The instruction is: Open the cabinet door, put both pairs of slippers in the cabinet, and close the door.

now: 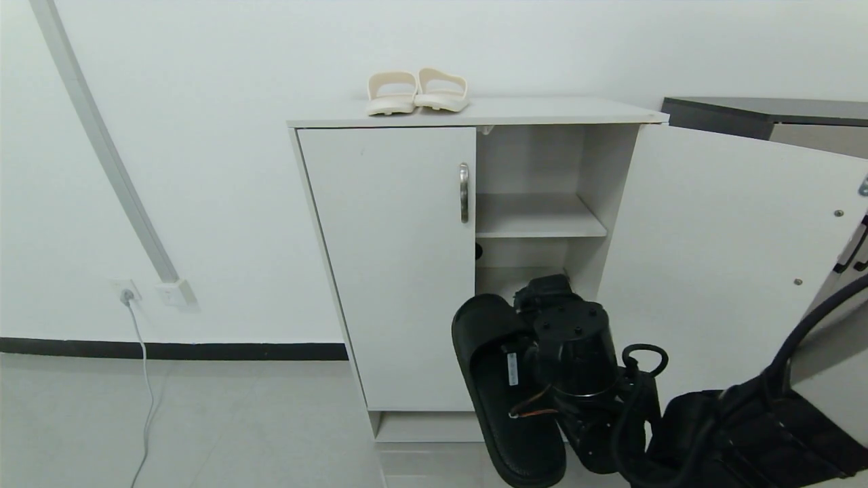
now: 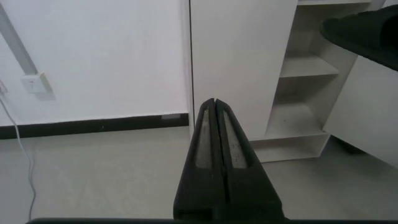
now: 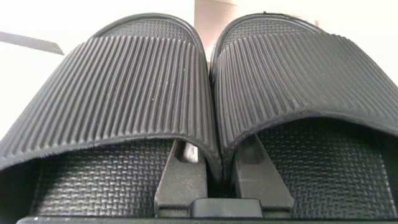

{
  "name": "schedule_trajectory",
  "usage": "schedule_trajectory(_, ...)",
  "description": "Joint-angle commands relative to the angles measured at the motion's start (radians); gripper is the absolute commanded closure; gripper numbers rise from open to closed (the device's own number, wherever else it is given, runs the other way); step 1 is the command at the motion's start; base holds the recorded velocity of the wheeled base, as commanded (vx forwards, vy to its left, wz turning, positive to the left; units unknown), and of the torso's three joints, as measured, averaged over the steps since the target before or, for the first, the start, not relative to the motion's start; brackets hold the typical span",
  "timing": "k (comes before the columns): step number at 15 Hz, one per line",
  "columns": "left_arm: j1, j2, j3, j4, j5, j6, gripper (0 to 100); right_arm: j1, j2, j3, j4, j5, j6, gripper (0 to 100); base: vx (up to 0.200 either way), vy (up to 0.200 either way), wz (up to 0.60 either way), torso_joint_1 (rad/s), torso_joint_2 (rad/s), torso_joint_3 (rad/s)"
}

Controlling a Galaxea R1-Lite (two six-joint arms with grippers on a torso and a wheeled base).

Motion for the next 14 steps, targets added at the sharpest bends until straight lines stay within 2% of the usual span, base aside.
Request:
schedule_trajectory(1,0.0,0.003,0.0,0.0,0.0,-0.001,100,0.008,0.096,-0.079,0.021,-0.082,0.013,100,0.0,0.0,0.0,0.0,0.0,0.0)
schedule_trajectory(5,0.0,0.003,0.0,0.0,0.0,-0.001,100,-0.004,0.101,-0.084,0.021,-0.085,0.027,100,0.0,0.0,0.0,0.0,0.0,0.0)
schedule_trajectory(11,0.0,0.003,0.0,0.0,0.0,-0.01,100,-0.018,0.134,-0.084,0.017,-0.08,0.03,100,0.0,-0.2,0.0,0.005,0.0,0.003)
schedule_trajectory(14,0.0,0.003,0.0,0.0,0.002,-0.021,100,-0.023,0.185,-0.089,-0.012,-0.063,0.028,100,0.0,0.0,0.0,0.0,0.0,0.0)
